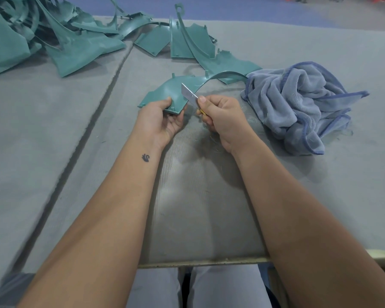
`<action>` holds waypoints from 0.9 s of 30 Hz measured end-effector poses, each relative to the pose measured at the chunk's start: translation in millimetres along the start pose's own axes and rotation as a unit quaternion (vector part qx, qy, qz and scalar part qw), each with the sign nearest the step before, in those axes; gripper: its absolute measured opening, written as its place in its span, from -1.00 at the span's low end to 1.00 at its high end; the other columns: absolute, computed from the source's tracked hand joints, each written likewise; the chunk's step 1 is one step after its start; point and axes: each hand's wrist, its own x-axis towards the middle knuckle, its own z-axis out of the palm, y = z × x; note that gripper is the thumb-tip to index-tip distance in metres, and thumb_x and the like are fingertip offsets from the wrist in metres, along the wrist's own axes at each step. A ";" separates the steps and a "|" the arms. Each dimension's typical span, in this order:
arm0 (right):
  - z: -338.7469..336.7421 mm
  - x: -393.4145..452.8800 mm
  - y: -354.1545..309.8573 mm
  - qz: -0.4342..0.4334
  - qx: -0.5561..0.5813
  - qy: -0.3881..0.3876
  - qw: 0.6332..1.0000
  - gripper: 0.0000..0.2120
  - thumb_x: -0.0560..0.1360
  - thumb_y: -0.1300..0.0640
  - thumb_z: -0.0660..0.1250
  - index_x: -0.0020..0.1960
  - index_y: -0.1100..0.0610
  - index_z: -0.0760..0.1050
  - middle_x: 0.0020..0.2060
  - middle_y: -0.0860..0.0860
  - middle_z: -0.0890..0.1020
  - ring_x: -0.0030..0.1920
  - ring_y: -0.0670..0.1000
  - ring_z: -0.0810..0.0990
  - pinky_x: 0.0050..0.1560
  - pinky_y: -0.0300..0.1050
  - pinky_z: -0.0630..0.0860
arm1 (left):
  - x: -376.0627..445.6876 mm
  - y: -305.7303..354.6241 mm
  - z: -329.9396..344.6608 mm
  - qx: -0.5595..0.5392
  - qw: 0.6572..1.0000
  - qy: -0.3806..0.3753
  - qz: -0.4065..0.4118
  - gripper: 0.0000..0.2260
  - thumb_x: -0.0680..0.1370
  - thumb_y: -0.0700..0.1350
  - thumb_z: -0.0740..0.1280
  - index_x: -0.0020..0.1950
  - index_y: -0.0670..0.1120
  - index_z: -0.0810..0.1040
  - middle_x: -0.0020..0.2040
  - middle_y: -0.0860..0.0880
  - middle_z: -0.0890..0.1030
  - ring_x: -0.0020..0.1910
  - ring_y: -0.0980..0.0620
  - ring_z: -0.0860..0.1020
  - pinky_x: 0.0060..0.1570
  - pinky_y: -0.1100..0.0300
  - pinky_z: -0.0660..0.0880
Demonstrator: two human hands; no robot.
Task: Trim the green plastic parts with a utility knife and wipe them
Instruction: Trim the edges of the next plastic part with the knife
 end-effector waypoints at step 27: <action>-4.6 3.8 -1.1 0.030 0.089 0.073 0.993 -0.66 0.63 0.17 0.20 -0.32 0.17 0.42 -0.61 -0.07 0.30 -0.60 -0.16 0.16 -0.58 -0.32 0.12 | -5.2 1.9 -0.3 0.024 0.999 0.021 0.005 -0.90 0.64 -0.25 0.16 -0.03 -0.16 0.44 -0.28 -0.09 0.59 -0.51 0.07 0.59 -0.55 0.34 0.48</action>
